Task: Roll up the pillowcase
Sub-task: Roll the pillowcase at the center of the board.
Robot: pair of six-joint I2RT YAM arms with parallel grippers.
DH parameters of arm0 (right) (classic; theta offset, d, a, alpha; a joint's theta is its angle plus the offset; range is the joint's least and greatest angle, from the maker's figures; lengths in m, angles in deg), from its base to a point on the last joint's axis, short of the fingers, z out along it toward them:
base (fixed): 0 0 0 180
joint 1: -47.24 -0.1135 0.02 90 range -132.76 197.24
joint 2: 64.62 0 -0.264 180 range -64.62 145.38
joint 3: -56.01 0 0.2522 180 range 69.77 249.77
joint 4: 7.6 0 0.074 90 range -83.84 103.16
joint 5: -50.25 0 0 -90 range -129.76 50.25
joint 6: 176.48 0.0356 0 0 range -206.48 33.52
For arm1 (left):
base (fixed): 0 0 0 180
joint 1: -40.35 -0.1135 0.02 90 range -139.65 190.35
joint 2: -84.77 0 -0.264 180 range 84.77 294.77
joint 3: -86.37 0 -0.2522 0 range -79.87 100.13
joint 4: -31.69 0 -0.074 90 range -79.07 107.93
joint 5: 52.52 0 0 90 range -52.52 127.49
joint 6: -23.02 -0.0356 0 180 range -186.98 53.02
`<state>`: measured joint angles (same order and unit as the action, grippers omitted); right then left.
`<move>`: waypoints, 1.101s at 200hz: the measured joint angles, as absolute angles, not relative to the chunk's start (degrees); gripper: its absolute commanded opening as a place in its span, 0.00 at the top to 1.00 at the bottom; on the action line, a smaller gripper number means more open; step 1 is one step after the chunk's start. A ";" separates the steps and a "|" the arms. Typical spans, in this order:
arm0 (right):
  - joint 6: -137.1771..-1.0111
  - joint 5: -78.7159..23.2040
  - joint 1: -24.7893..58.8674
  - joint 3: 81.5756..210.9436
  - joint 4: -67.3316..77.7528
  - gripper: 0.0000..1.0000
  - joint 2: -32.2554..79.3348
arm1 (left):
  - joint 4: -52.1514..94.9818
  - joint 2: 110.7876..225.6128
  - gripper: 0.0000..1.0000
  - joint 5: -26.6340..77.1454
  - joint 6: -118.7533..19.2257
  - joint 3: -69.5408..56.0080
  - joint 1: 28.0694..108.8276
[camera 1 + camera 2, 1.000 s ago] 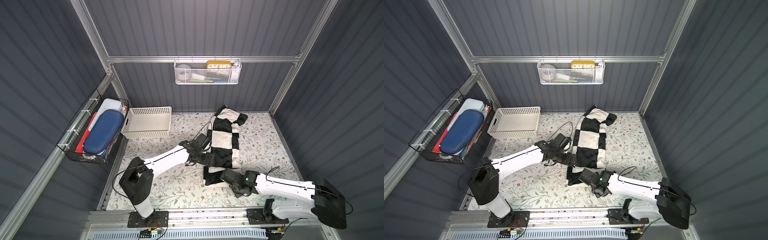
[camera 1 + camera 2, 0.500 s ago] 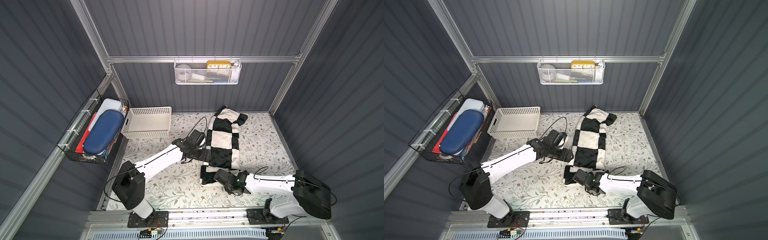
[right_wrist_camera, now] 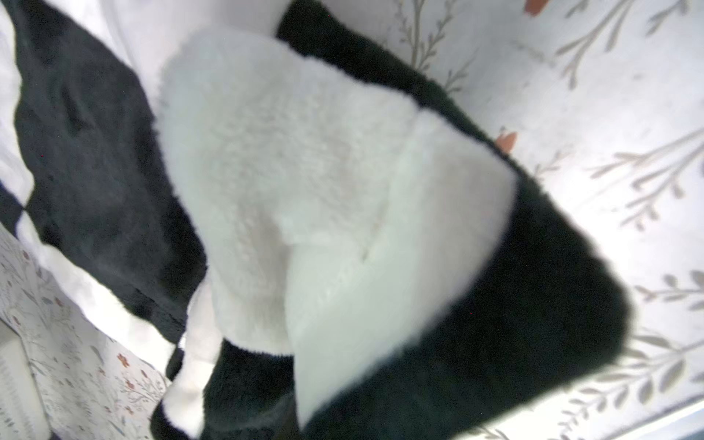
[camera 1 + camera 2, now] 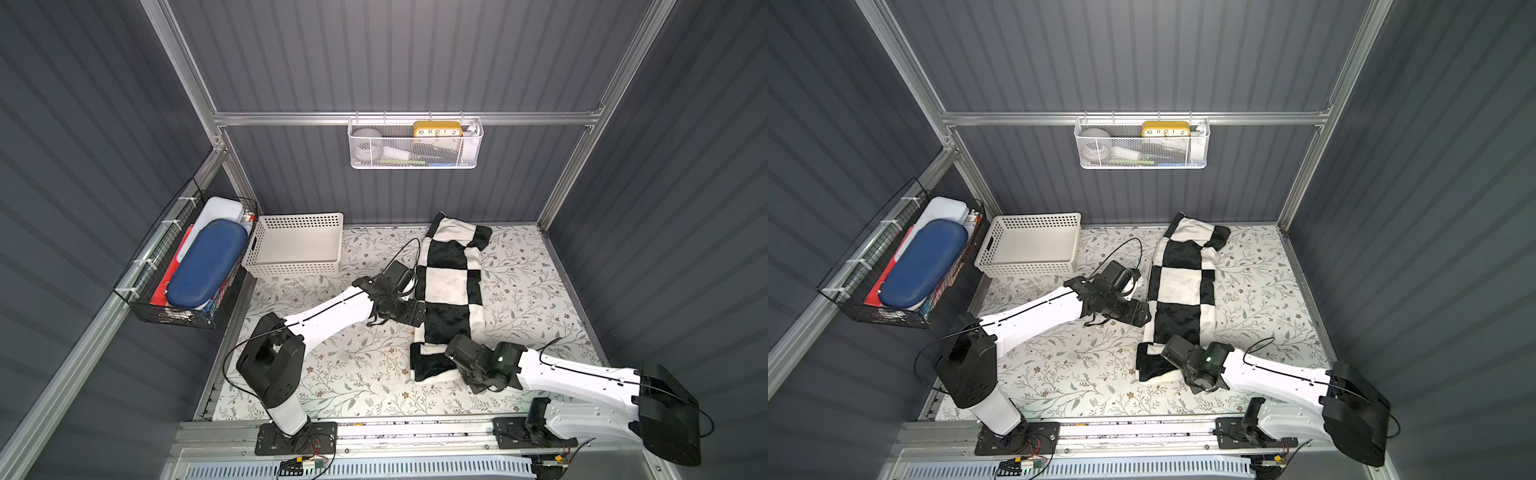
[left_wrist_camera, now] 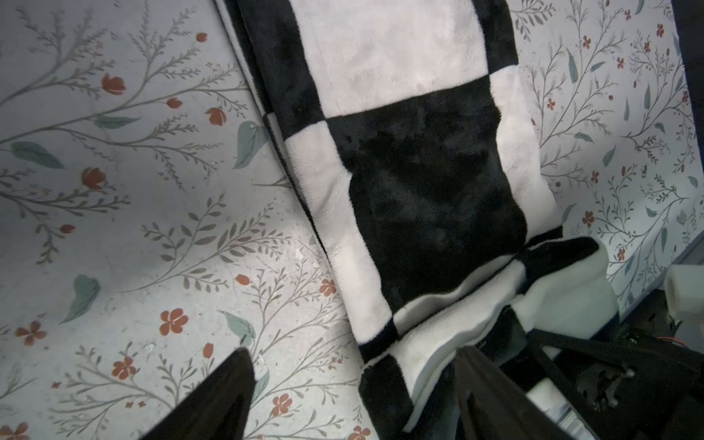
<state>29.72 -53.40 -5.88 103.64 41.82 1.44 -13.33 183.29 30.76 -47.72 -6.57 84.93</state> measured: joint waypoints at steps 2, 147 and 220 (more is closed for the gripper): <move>29.72 -53.16 -5.18 103.66 41.84 0.88 1.35 | -13.35 183.49 0.15 30.61 -47.78 -6.53 84.93; 13.96 -40.18 15.23 117.49 44.03 0.80 8.39 | -13.79 193.10 0.16 29.69 -52.83 2.50 84.93; 6.60 -33.91 24.26 119.05 39.68 1.00 15.23 | -15.45 193.17 0.16 30.70 -54.91 2.63 84.90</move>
<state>6.60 -33.91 24.26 119.05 39.68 15.23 -15.45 193.17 30.70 -54.91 2.63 84.90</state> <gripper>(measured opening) 0.082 0.839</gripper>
